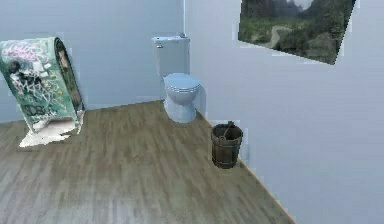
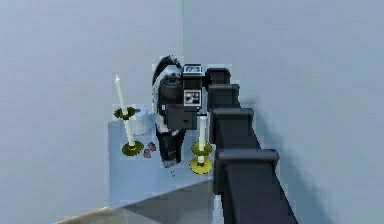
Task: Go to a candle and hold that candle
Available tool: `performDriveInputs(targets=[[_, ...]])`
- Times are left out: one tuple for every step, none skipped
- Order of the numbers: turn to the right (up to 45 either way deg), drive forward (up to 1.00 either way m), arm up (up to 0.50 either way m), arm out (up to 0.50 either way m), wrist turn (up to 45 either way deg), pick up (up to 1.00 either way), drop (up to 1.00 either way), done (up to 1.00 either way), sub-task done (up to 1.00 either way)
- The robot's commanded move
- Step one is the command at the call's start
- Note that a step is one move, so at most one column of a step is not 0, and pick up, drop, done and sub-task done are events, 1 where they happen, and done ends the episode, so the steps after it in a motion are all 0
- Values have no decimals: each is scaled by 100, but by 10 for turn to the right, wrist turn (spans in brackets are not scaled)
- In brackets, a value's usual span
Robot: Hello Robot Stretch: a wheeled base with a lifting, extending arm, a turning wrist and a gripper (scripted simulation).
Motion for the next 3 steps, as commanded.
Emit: performDriveInputs(targets=[[0,0,0,0,150,0,0,0,0],[0,0,0,0,0,100,0,0,0],[0,0,0,0,0,0,0,100,0]])
